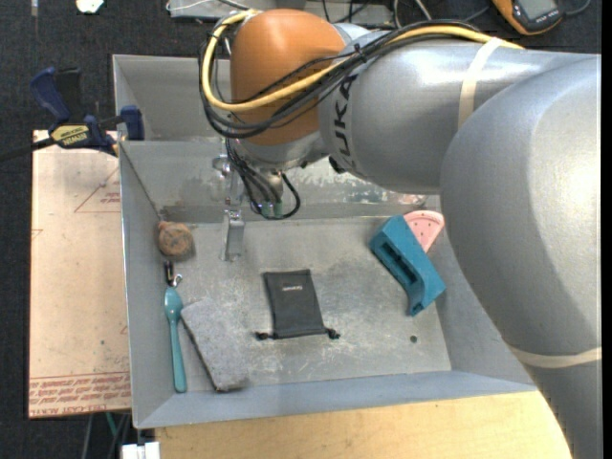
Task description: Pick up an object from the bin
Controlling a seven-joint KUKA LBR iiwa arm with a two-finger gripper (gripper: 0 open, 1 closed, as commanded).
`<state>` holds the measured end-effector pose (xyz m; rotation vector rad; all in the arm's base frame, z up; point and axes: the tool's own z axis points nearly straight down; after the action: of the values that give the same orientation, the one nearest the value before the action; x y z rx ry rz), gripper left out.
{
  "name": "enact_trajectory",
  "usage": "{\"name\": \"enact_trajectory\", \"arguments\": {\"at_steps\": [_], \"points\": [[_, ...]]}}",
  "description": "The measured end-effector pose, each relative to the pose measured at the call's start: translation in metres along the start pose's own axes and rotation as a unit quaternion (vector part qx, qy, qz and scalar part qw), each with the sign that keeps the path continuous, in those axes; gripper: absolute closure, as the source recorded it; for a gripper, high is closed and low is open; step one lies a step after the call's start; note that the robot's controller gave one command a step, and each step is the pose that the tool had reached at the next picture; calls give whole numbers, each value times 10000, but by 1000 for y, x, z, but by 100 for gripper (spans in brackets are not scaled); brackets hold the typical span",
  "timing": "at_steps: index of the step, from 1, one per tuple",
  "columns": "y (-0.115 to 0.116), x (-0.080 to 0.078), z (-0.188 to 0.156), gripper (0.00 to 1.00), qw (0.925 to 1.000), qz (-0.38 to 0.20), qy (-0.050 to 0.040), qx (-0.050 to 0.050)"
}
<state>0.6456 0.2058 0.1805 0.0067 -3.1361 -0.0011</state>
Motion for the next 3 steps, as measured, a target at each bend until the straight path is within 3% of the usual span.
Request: {"name": "enact_trajectory", "arguments": {"at_steps": [1, 2, 3], "points": [[-1, -1, -5, 0, 10000, 17, -34, -6], [-65, 71, 94, 0, 9995, 308, -27, -13], [-121, 105, 69, 0, 9906, -1365, -78, -16]]}}
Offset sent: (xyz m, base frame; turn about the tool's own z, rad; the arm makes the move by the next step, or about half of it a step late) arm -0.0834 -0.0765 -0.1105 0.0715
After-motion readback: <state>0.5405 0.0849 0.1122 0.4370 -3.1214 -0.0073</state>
